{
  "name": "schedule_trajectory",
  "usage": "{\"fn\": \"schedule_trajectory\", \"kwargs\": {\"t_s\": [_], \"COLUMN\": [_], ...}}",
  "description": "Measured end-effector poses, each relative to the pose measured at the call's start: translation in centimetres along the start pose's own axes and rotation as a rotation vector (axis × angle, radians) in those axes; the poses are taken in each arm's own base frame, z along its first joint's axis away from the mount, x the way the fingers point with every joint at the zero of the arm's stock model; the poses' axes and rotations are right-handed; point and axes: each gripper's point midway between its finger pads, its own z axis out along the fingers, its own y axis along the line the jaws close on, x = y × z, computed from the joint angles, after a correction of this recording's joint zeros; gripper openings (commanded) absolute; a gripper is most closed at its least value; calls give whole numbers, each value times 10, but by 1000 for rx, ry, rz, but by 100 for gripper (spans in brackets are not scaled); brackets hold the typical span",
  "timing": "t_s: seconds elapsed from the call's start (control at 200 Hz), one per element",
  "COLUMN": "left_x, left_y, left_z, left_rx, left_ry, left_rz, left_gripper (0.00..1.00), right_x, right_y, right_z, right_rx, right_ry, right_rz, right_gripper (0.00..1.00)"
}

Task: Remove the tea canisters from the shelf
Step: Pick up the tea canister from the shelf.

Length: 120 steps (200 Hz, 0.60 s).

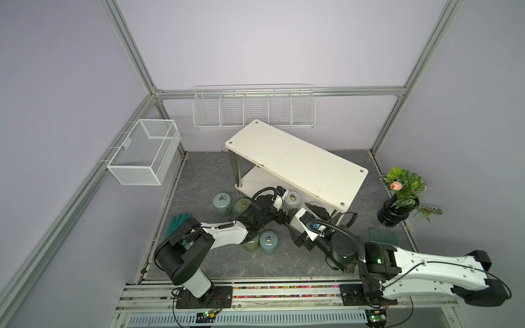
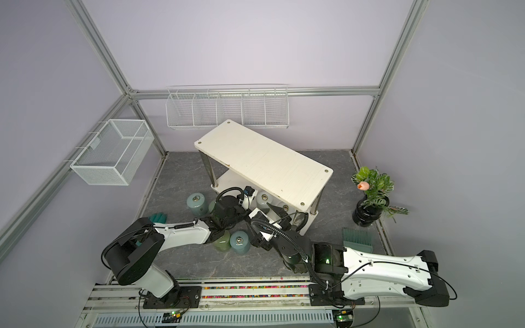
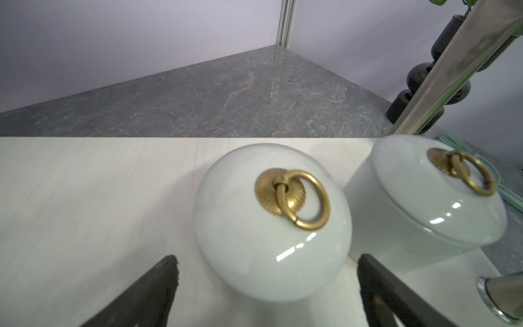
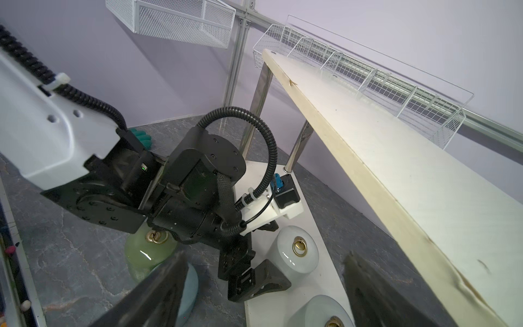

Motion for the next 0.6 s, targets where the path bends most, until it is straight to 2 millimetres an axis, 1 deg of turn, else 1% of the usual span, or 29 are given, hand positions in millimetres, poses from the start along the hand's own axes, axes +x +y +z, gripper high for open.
{"fn": "schedule_trajectory", "kwargs": {"t_s": [0.18, 0.38, 0.485, 0.6], "left_x": [-2, 10, 14, 12], "left_y": [2, 5, 5, 6], "left_z": [11, 24, 27, 29], "left_rx": [0, -4, -5, -5], "left_ry": [-25, -25, -27, -43], "left_rz": [13, 9, 8, 10], "left_gripper": [100, 100, 100, 100], "right_x": [0, 1, 6, 11], "right_y": [-1, 0, 9, 21], "right_z": [0, 1, 6, 10], "right_rx": [3, 3, -16, -62], "right_ry": [1, 7, 35, 61], "right_rz": [0, -7, -35, -64], "right_gripper": [89, 89, 89, 89]}}
